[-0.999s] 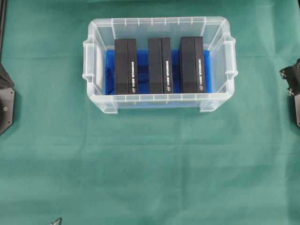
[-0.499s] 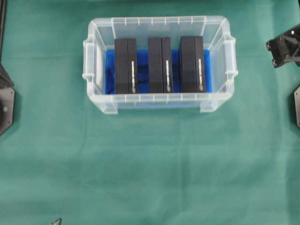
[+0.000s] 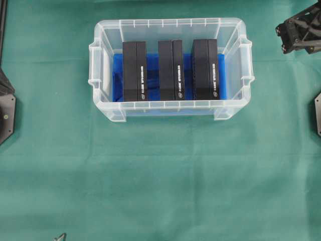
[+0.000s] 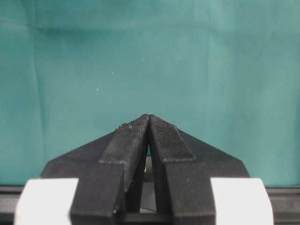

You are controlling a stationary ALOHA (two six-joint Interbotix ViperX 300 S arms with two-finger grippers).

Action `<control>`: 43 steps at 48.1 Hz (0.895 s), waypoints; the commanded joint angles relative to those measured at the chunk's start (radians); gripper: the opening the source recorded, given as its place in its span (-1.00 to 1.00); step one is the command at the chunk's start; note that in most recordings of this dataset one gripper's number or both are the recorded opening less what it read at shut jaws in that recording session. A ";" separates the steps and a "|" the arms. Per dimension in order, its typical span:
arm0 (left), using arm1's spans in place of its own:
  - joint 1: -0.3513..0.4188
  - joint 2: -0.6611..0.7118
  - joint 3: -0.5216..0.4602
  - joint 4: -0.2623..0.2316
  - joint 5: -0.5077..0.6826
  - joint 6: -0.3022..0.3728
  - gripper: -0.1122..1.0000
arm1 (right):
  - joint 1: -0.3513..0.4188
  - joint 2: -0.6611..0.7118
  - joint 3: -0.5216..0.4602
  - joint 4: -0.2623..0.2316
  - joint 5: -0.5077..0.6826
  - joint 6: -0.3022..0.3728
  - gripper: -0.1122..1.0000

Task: Take the box out of the case with the right arm.
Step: 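Raise the right gripper from its rest pose above the table edge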

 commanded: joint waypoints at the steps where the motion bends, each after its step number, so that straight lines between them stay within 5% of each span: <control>1: -0.003 0.000 -0.026 0.002 -0.002 0.000 -0.80 | -0.005 -0.005 -0.012 -0.002 -0.006 0.003 -0.80; 14: -0.003 0.000 -0.026 0.003 0.000 0.000 -0.80 | -0.005 -0.005 -0.002 -0.003 -0.006 0.025 -0.65; 29: -0.003 0.000 -0.026 0.002 0.000 -0.002 -0.80 | -0.005 -0.005 0.005 -0.077 0.003 0.103 0.87; 43: -0.003 0.000 -0.025 0.002 0.000 -0.003 -0.80 | -0.005 -0.005 0.006 -0.078 0.003 0.106 0.86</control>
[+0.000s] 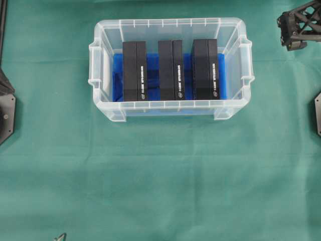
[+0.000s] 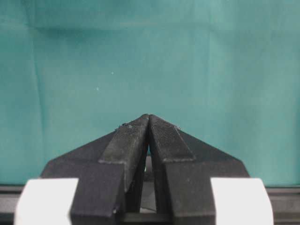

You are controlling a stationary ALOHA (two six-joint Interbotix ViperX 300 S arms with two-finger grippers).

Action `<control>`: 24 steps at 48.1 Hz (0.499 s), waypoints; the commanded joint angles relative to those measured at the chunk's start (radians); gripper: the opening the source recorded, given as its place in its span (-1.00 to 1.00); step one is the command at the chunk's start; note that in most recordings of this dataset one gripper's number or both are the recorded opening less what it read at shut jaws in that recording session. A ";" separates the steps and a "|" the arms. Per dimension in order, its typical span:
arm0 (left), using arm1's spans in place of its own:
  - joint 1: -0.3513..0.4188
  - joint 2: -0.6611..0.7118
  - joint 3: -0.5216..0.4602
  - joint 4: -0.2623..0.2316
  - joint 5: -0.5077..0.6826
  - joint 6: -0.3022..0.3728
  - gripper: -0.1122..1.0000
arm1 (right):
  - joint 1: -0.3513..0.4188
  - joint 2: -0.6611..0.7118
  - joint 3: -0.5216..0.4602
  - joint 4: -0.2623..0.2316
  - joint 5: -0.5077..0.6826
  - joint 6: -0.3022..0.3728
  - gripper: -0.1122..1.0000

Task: Take the box out of the case with the right arm.
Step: 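Raise the right gripper from its rest pose above the table edge, then move the open right gripper over the middle black box in the bin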

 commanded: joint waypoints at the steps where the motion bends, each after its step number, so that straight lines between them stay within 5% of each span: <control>1: -0.005 0.002 -0.026 0.002 -0.002 -0.003 -0.80 | -0.003 -0.005 -0.009 -0.003 0.003 0.002 0.86; 24: -0.003 0.000 -0.026 0.003 -0.002 -0.055 -0.80 | 0.009 0.012 -0.017 0.017 -0.003 0.028 0.86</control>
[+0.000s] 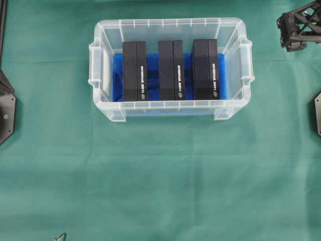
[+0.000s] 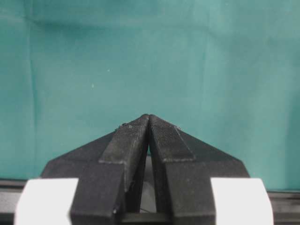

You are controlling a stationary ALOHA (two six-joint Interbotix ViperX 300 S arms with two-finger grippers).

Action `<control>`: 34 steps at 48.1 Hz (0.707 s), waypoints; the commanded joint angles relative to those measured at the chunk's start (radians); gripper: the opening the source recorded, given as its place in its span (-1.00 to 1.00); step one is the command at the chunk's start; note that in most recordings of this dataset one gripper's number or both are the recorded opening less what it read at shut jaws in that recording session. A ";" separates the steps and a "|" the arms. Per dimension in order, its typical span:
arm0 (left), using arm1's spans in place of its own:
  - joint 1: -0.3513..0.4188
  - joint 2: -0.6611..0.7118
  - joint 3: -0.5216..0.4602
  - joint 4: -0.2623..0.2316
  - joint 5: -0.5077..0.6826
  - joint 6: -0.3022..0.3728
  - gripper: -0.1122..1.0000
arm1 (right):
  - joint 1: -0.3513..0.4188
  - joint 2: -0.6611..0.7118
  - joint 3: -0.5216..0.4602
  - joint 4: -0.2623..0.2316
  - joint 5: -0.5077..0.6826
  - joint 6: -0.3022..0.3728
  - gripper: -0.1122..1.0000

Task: Take the box out of the case with the right arm.
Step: 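Move the open right gripper over the middle black box in the bin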

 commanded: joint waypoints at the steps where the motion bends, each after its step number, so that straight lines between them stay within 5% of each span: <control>1: -0.003 0.002 -0.026 0.003 -0.003 -0.002 -0.80 | 0.011 0.012 -0.020 0.005 -0.003 0.014 0.86; 18: -0.003 0.000 -0.026 0.005 -0.002 -0.002 -0.80 | 0.040 0.152 -0.120 0.020 -0.057 0.041 0.86; 34: -0.003 0.000 -0.026 0.005 -0.002 -0.002 -0.80 | 0.075 0.356 -0.333 0.023 -0.080 0.043 0.86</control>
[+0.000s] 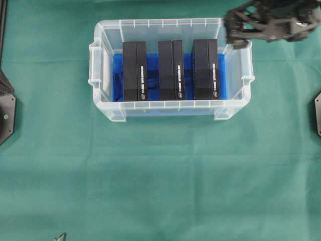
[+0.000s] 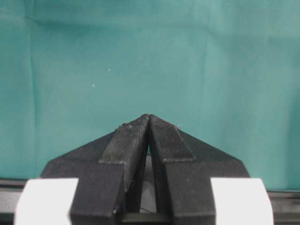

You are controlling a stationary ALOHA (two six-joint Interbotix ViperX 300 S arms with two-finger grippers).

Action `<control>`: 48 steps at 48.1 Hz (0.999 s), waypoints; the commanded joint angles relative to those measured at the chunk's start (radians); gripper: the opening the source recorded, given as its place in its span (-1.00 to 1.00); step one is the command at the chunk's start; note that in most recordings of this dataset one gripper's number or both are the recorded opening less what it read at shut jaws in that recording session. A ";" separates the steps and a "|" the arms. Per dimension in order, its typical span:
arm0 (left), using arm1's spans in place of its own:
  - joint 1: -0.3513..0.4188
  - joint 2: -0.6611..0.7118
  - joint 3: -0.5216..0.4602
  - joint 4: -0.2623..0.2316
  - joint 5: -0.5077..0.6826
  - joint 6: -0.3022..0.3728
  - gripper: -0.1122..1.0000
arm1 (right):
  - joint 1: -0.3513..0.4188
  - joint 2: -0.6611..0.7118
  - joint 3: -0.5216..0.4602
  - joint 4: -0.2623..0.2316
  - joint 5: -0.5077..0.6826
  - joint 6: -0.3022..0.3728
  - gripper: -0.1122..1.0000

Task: Take the box out of the case with the right arm.
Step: 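Move the open right gripper over the middle black box in the bin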

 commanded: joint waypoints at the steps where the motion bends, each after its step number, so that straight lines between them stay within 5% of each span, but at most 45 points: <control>1: -0.003 0.000 -0.026 0.005 -0.005 -0.003 -0.80 | 0.012 0.038 -0.084 0.002 -0.005 -0.002 0.86; 26: -0.003 -0.008 -0.026 0.005 -0.003 -0.003 -0.80 | 0.078 0.316 -0.397 0.026 -0.020 -0.005 0.86; 48: -0.003 -0.008 -0.026 0.005 -0.003 -0.003 -0.80 | 0.080 0.350 -0.430 0.034 -0.041 -0.005 0.86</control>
